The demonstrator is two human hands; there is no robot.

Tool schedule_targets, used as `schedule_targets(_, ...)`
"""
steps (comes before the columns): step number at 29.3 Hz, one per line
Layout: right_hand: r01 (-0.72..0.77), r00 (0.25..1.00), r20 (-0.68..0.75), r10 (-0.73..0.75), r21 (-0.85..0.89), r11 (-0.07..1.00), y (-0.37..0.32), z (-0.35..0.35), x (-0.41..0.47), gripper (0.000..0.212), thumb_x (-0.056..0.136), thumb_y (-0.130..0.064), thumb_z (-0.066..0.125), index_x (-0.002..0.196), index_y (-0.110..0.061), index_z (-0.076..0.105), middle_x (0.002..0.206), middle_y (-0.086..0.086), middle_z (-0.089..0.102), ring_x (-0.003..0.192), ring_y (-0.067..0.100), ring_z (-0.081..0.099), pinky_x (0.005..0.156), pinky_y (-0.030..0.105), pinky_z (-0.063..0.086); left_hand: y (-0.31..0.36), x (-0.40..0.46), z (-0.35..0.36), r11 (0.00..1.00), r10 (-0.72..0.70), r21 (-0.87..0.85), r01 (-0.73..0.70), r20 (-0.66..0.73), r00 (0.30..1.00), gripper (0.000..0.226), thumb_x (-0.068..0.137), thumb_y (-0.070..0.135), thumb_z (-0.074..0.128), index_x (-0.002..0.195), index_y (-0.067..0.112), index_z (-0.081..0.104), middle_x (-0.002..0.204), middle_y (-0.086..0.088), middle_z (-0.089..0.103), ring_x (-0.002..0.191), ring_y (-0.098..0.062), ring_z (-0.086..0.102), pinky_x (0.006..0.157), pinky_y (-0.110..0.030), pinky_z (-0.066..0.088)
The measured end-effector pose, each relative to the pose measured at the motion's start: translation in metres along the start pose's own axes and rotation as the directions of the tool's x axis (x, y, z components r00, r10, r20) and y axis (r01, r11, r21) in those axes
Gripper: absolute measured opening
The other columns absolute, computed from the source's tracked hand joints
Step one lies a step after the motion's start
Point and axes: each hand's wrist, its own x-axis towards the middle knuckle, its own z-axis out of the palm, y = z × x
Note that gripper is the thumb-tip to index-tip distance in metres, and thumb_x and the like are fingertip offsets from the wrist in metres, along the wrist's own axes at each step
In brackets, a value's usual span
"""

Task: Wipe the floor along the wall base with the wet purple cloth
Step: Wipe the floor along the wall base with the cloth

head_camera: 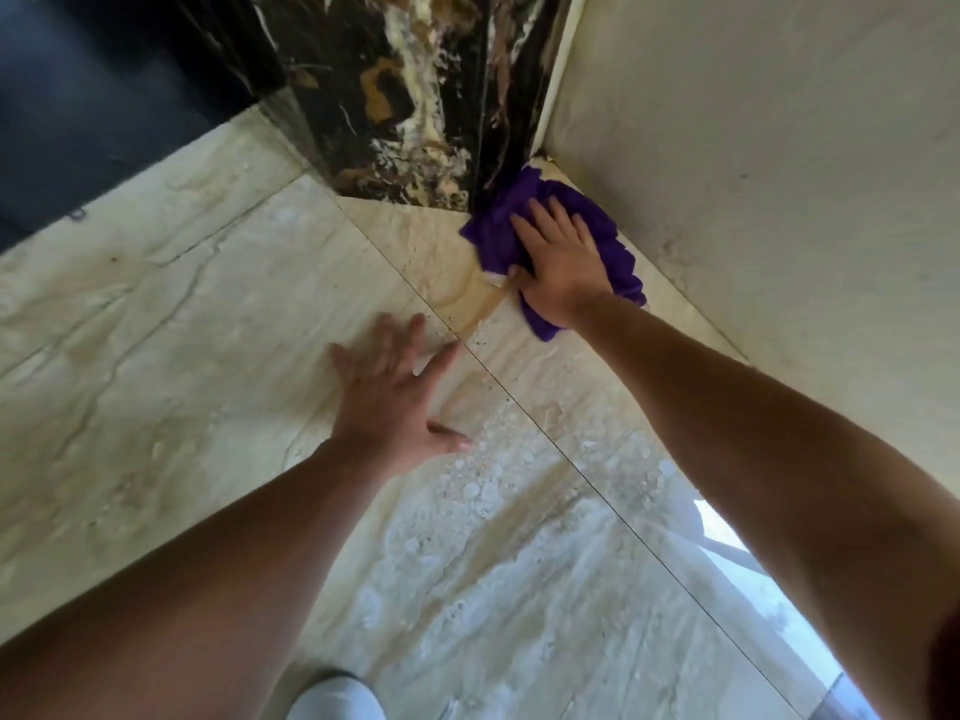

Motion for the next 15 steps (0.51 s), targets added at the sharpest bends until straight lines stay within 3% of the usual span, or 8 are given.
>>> schedule_targets(3, 0.047, 0.998, 0.042, -0.048, 0.03, 0.998, -0.021, 0.002, -0.009, 0.068, 0.1, -0.034, 0.048, 0.16, -0.021, 0.021, 0.17, 0.007, 0.012, 0.157, 0.029, 0.001, 0.127, 0.044, -0.002, -0.024, -0.01, -0.005, 0.998, -0.067, -0.011, 0.067, 0.027, 0.997, 0.12, 0.064, 0.087, 0.06, 0.156, 0.045, -0.005, 0.167, -0.006, -0.024, 0.151, -0.035, -0.024, 0.114, -0.075, 0.0)
schedule_targets(8, 0.069, 0.997, 0.019, -0.069, -0.001, 0.998, -0.038, 0.006, 0.0, 0.065, 0.101, -0.03, 0.045, 0.16, -0.015, 0.022, 0.169, 0.012, 0.015, 0.157, 0.032, 0.003, 0.128, 0.044, -0.001, -0.042, -0.008, -0.007, 0.997, -0.023, -0.066, 0.028, 0.077, 0.997, 0.125, 0.064, 0.081, 0.067, 0.156, 0.045, -0.01, 0.163, -0.007, -0.033, 0.15, -0.036, -0.028, 0.121, -0.063, -0.001)
schedule_targets(15, 0.17, 0.985, -0.028, -0.17, -0.004, 0.985, -0.058, 0.016, -0.016, 0.063, 0.101, -0.03, 0.043, 0.159, -0.014, 0.026, 0.168, 0.012, 0.017, 0.157, 0.03, 0.004, 0.128, 0.043, -0.002, -0.05, -0.007, 0.007, 0.995, 0.018, -0.097, -0.017, 0.01, 1.0, 0.124, 0.062, 0.086, 0.061, 0.155, 0.047, -0.011, 0.161, -0.005, -0.036, 0.148, -0.035, -0.033, 0.12, -0.065, -0.002)
